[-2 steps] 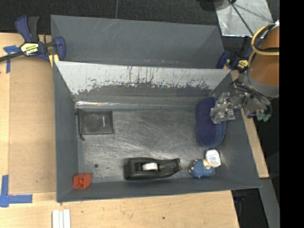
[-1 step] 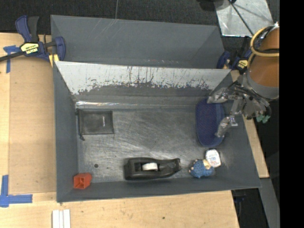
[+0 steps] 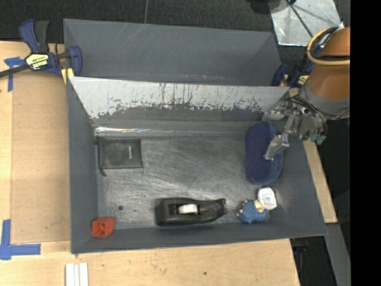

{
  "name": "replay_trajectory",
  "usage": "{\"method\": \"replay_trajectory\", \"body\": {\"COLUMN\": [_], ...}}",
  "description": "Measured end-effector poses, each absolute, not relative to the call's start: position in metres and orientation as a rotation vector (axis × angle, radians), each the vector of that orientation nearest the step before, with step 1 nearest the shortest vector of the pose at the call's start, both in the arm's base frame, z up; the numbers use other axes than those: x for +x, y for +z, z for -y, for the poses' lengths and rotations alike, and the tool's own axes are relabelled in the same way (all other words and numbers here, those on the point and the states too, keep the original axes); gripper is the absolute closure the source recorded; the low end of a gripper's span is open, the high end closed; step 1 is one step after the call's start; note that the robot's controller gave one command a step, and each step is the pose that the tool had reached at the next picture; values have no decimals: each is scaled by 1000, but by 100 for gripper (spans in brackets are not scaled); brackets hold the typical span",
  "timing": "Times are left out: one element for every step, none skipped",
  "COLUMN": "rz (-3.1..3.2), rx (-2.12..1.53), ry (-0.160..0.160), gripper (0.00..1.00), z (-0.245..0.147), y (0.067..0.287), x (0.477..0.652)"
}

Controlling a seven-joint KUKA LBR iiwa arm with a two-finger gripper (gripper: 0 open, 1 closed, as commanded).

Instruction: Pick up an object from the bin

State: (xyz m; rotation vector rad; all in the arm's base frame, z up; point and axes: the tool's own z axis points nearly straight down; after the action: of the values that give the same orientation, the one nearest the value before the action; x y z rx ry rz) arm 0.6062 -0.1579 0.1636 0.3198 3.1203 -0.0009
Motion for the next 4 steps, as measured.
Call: {"method": "replay_trajectory", "body": {"rz": [-3129, -3152, -3149, -3126], "rx": [-95, -12, -10, -74], "ry": [3, 11, 11, -5], "gripper": [0, 0, 100, 100], "z": [149, 153, 153, 145], "y": [87, 80, 80, 235], "x": [615, 626, 627, 624]}}
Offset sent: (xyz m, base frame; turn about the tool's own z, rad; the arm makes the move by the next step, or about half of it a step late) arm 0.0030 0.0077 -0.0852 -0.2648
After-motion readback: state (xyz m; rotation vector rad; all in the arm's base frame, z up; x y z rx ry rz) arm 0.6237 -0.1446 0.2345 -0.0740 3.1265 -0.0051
